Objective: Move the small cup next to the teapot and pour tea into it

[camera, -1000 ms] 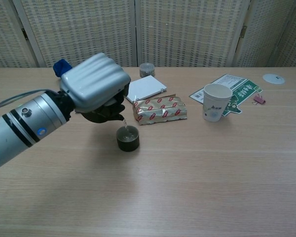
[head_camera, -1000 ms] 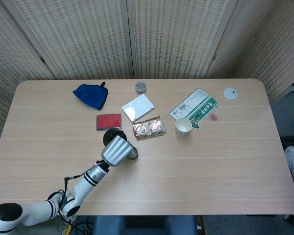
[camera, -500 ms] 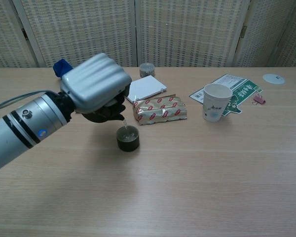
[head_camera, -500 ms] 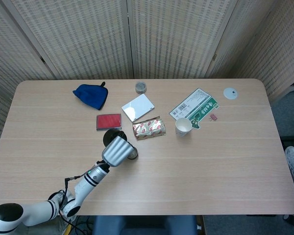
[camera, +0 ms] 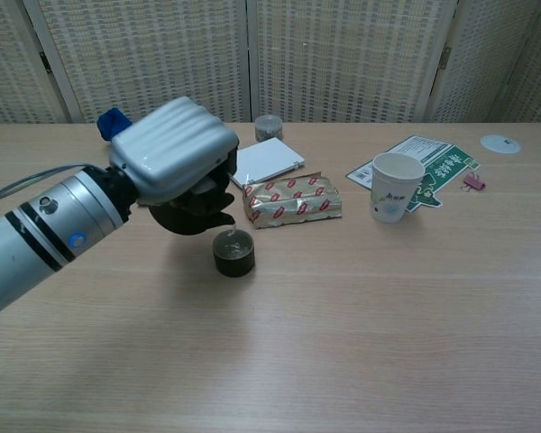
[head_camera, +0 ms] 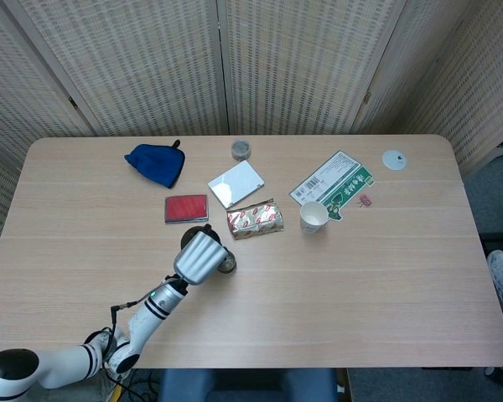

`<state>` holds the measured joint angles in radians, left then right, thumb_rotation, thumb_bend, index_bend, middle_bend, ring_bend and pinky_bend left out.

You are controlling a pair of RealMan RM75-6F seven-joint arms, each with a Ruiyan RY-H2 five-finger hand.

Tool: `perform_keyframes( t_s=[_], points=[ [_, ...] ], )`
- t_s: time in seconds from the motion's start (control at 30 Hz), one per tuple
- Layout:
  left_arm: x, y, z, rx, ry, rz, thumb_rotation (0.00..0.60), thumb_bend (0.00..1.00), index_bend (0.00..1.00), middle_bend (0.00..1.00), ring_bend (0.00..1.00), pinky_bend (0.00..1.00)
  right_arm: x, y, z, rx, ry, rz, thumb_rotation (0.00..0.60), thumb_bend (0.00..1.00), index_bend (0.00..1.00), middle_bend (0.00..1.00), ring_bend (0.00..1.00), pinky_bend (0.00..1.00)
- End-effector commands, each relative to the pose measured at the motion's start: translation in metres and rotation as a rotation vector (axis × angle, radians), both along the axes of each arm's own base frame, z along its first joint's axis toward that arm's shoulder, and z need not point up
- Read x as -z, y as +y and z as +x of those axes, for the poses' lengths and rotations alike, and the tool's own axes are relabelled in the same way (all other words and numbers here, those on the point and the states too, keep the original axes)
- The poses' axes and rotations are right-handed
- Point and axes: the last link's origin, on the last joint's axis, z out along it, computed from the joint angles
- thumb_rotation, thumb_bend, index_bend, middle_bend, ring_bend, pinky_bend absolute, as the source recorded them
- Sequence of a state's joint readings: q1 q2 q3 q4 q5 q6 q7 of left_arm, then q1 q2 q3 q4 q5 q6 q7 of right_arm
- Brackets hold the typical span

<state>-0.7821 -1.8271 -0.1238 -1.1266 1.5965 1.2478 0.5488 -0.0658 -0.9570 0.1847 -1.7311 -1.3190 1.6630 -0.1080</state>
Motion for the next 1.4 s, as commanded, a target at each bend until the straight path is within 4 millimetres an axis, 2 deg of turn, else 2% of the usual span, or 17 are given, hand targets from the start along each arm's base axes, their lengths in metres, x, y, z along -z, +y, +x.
perform_keyframes(
  t_s=[0.03,0.2,0.43,0.5,0.6,0.87,0.9,0.93,1.13,1.23,1.4],
  points=[
    [-0.002,0.000,0.002,-0.036,-0.066,-0.033,0.564,0.35,1.00,1.00,1.00,0.57,0.000,0.000,0.000,0.000,-0.001,0.000,0.600,0.20,0.20,0.22,0.15,0.27],
    [-0.007,0.004,0.004,-0.117,-0.207,-0.091,0.566,0.35,1.00,1.00,1.00,0.57,-0.001,0.000,0.000,0.000,0.001,-0.003,0.600,0.20,0.20,0.22,0.15,0.27],
    [-0.027,0.011,-0.002,-0.289,-0.453,-0.203,0.522,0.35,1.00,1.00,1.00,0.57,0.000,-0.001,0.000,0.000,-0.002,-0.001,0.600,0.20,0.20,0.22,0.15,0.27],
    [-0.034,0.013,-0.006,-0.328,-0.502,-0.220,0.505,0.35,1.00,1.00,1.00,0.57,0.001,-0.001,0.000,-0.002,-0.003,0.002,0.600,0.20,0.20,0.22,0.15,0.27],
    [-0.043,0.015,-0.016,-0.378,-0.542,-0.235,0.438,0.35,1.00,1.00,1.00,0.57,0.002,-0.003,0.000,-0.003,-0.005,0.005,0.600,0.20,0.20,0.22,0.15,0.26],
    [-0.057,0.016,-0.044,-0.452,-0.541,-0.226,0.326,0.35,1.00,1.00,1.00,0.57,0.004,-0.006,0.001,-0.009,-0.007,0.018,0.600,0.20,0.20,0.22,0.15,0.25],
    [-0.058,0.016,-0.047,-0.459,-0.535,-0.225,0.298,0.34,1.00,1.00,1.00,0.57,0.005,-0.006,0.002,-0.012,-0.007,0.020,0.600,0.20,0.20,0.22,0.15,0.25],
    [-0.058,0.015,-0.049,-0.464,-0.530,-0.225,0.270,0.33,1.00,1.00,1.00,0.58,0.005,-0.007,0.002,-0.014,-0.006,0.021,0.600,0.20,0.20,0.22,0.15,0.25],
    [-0.060,0.014,-0.063,-0.501,-0.493,-0.215,0.195,0.24,1.00,1.00,1.00,0.57,0.007,-0.009,0.005,-0.021,-0.003,0.026,0.600,0.20,0.20,0.22,0.15,0.25],
    [-0.060,0.013,-0.069,-0.514,-0.477,-0.208,0.190,0.23,1.00,1.00,1.00,0.54,0.007,-0.008,0.005,-0.021,-0.002,0.026,0.600,0.20,0.20,0.22,0.15,0.25],
    [-0.059,0.012,-0.077,-0.538,-0.472,-0.209,0.189,0.23,1.00,1.00,1.00,0.42,0.007,-0.007,0.005,-0.016,-0.001,0.025,0.600,0.20,0.20,0.22,0.15,0.24]
  ],
)
